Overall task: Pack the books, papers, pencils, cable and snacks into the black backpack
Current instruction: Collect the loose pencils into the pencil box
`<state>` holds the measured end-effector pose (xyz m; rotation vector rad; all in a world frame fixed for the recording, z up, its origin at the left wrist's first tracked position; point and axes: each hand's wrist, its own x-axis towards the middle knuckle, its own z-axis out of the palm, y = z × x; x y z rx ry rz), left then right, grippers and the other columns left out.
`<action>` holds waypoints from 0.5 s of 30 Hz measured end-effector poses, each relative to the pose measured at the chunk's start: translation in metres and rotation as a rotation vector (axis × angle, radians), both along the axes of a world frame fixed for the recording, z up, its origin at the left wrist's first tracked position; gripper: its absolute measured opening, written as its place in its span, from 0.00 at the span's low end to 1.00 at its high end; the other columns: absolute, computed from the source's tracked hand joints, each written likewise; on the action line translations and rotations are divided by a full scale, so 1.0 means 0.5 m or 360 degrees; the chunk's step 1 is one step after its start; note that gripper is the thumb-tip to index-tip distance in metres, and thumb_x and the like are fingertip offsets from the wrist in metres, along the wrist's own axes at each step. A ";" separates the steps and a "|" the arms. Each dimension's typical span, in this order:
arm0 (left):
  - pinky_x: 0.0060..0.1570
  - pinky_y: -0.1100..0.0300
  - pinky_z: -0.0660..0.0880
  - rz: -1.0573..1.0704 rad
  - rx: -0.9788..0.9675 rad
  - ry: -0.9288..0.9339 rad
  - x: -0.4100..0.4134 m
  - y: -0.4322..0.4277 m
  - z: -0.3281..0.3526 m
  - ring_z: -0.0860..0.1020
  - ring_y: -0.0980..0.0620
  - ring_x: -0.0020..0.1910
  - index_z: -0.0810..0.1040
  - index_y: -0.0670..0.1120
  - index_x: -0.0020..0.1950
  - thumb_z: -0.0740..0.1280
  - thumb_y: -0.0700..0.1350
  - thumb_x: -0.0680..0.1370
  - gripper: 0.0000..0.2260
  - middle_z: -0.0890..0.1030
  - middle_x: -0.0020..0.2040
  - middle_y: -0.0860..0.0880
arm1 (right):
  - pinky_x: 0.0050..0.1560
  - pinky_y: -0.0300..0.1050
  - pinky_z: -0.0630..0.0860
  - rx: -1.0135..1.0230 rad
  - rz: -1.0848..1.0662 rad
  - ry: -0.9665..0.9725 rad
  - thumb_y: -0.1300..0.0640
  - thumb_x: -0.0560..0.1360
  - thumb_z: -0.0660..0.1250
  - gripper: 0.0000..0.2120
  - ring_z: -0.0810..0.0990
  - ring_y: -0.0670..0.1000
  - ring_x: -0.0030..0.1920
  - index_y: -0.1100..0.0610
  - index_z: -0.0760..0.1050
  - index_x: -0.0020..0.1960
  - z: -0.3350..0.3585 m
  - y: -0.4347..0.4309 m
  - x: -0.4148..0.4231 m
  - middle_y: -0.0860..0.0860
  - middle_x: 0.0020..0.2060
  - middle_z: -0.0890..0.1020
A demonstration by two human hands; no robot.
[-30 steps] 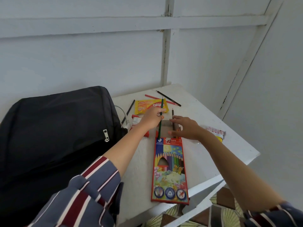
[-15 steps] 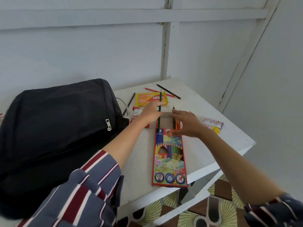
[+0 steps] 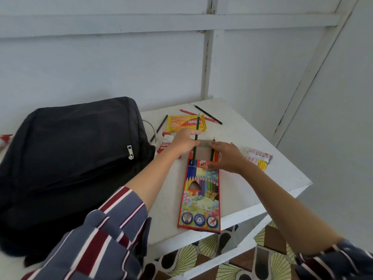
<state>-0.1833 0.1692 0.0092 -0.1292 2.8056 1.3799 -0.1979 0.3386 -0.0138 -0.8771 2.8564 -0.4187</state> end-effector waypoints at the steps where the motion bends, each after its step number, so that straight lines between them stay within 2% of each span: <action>1: 0.66 0.55 0.68 -0.0003 0.0010 -0.0007 -0.001 0.001 0.000 0.69 0.48 0.68 0.70 0.46 0.69 0.65 0.34 0.76 0.22 0.68 0.72 0.47 | 0.71 0.51 0.53 0.0001 0.0007 -0.0008 0.39 0.70 0.68 0.37 0.63 0.52 0.71 0.55 0.63 0.72 0.001 0.000 0.000 0.51 0.72 0.65; 5: 0.65 0.50 0.70 -0.0025 0.0014 0.0004 -0.011 0.000 0.005 0.70 0.46 0.67 0.69 0.46 0.70 0.64 0.32 0.75 0.24 0.65 0.73 0.46 | 0.67 0.47 0.56 -0.0093 0.0057 -0.0016 0.42 0.71 0.68 0.28 0.69 0.50 0.65 0.56 0.72 0.65 0.006 -0.002 0.007 0.51 0.66 0.73; 9: 0.59 0.59 0.72 0.0030 0.0011 0.0165 -0.024 0.009 0.011 0.73 0.48 0.62 0.68 0.44 0.71 0.64 0.32 0.76 0.24 0.66 0.72 0.46 | 0.66 0.45 0.60 -0.0222 -0.0003 -0.0120 0.46 0.71 0.70 0.27 0.70 0.51 0.65 0.56 0.72 0.66 0.005 -0.002 0.017 0.50 0.66 0.74; 12: 0.52 0.63 0.71 0.0035 -0.0004 0.0205 -0.031 0.028 0.006 0.75 0.51 0.55 0.67 0.45 0.71 0.64 0.33 0.76 0.24 0.66 0.72 0.46 | 0.57 0.40 0.68 -0.0360 -0.0064 -0.0193 0.48 0.69 0.72 0.27 0.72 0.49 0.61 0.56 0.73 0.65 -0.004 -0.002 0.017 0.52 0.62 0.76; 15: 0.60 0.58 0.72 -0.0001 -0.0075 0.0169 -0.038 0.041 -0.012 0.74 0.48 0.60 0.67 0.45 0.71 0.64 0.33 0.76 0.24 0.66 0.72 0.45 | 0.55 0.37 0.68 -0.0443 -0.0098 -0.0218 0.50 0.68 0.74 0.30 0.73 0.49 0.62 0.57 0.71 0.67 -0.007 -0.001 0.016 0.52 0.63 0.76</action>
